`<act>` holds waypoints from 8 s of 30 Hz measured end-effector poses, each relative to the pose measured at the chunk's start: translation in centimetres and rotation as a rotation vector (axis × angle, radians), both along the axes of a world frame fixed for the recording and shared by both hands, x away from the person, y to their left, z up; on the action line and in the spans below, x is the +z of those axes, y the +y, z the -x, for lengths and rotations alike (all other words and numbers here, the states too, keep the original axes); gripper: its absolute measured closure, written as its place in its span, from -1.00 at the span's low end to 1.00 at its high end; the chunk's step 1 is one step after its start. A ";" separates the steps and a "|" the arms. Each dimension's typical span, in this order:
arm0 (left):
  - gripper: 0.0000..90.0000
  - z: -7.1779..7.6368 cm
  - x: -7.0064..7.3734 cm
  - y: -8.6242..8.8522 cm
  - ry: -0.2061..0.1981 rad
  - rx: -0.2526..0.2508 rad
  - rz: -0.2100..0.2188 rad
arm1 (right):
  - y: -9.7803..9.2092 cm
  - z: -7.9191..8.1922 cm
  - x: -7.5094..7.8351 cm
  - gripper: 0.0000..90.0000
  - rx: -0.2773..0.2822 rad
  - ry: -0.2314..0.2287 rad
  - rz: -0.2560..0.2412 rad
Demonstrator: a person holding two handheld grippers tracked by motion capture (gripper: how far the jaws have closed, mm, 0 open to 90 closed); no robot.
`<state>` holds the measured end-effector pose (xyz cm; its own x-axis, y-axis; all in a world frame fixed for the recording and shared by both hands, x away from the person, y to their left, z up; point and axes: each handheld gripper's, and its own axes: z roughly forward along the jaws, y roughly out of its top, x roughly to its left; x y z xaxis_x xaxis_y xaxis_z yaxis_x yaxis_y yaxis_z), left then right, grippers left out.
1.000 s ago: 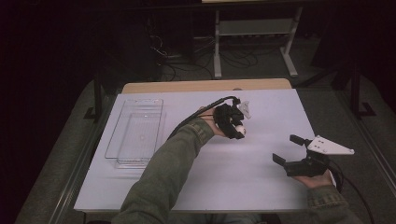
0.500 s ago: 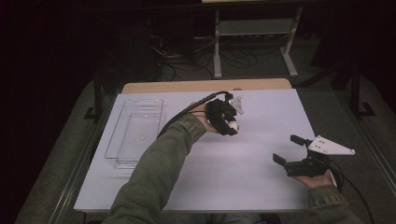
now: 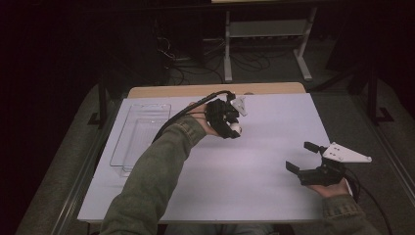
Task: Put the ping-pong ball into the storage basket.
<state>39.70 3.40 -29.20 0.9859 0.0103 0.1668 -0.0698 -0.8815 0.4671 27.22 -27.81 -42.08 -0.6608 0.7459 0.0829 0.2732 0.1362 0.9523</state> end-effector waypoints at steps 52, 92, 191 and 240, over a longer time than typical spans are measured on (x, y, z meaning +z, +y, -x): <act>0.13 2.4 5.7 7.2 -0.013 0.081 -0.178 | 0.1 0.0 -0.2 -1.00 0.003 0.010 0.010; 0.13 2.4 5.6 14.9 0.033 0.208 -0.283 | 0.2 0.0 -0.3 -1.00 0.002 0.016 0.021; 0.13 2.1 -4.1 20.3 0.157 0.269 -0.325 | 0.5 0.1 -0.5 -1.00 0.013 0.035 0.057; 0.12 0.4 -9.0 19.7 0.225 0.295 -0.377 | 0.5 0.1 -0.6 -1.00 0.008 0.040 0.065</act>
